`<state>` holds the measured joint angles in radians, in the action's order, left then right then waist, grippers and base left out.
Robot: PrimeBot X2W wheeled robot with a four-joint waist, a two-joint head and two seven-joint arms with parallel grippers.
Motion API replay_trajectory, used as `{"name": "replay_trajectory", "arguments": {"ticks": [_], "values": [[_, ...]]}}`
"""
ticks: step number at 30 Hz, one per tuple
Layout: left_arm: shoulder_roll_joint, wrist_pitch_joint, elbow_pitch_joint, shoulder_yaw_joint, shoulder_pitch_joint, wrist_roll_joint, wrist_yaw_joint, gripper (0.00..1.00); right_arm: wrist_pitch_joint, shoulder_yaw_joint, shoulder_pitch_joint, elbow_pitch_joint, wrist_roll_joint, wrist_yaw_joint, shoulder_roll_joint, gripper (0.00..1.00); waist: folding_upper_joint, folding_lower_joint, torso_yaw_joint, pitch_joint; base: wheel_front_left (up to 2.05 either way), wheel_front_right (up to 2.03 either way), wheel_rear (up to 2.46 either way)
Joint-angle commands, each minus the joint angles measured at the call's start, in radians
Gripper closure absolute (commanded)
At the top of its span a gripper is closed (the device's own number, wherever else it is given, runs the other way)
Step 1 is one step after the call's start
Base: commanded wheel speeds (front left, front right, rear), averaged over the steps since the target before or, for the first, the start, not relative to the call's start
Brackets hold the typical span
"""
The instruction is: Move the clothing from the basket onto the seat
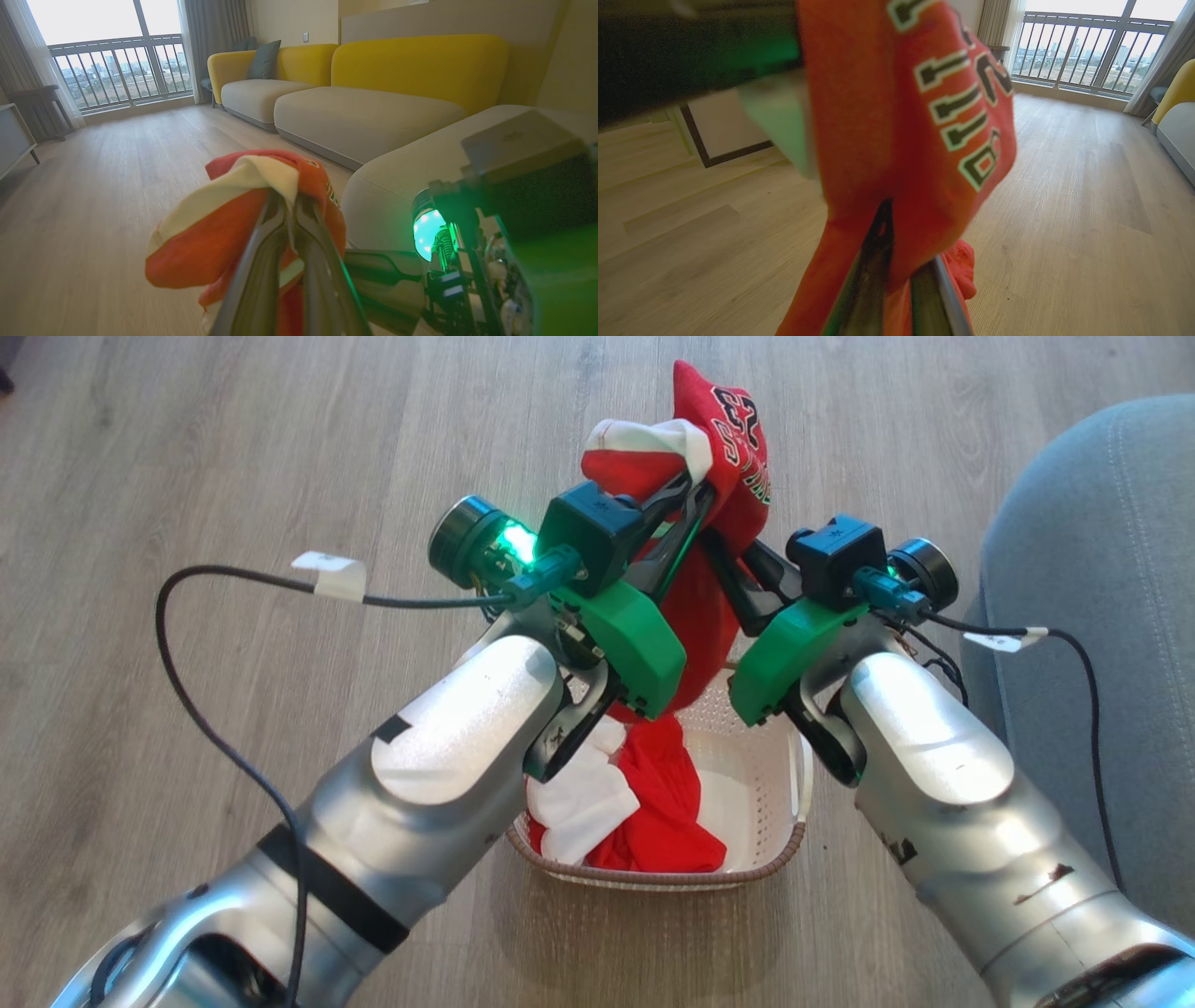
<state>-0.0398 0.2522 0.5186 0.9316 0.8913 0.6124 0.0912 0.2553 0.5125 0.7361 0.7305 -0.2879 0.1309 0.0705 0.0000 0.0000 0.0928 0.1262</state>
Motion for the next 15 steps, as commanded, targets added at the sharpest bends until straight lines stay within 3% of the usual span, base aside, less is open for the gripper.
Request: {"name": "replay_trajectory", "arguments": {"ticks": [1,7,8,9,15], "values": [[-0.011,0.01,-0.032,-0.031,0.045,0.01,0.008,1.0,0.006,0.01,0.035,-0.022,-0.009,0.0,-0.02,1.0,0.0,0.0,0.0,0.001,0.0,0.0,0.0],[-0.011,0.01,-0.024,-0.039,0.04,0.012,0.016,1.0,0.006,-0.029,0.021,-0.036,-0.002,0.0,-0.02,1.0,0.0,0.0,-0.022,-0.001,0.0,0.0,0.0],[-0.011,0.01,-0.027,-0.042,0.036,0.013,0.014,0.57,0.006,-0.039,0.016,-0.043,0.001,0.0,-0.02,1.0,0.0,0.0,-0.028,-0.002,0.0,0.0,0.0],[-0.011,0.01,-0.028,-0.045,0.033,0.01,0.013,0.0,0.006,-0.05,0.011,-0.05,0.005,0.0,-0.02,1.0,0.0,0.0,-0.034,-0.002,0.0,0.0,0.0],[-0.012,0.01,-0.006,-0.055,0.013,0.001,-0.007,0.0,0.006,-0.094,-0.013,-0.086,0.023,0.0,-0.02,1.0,0.0,0.0,-0.075,0.0,0.0,0.0,0.0]]}}
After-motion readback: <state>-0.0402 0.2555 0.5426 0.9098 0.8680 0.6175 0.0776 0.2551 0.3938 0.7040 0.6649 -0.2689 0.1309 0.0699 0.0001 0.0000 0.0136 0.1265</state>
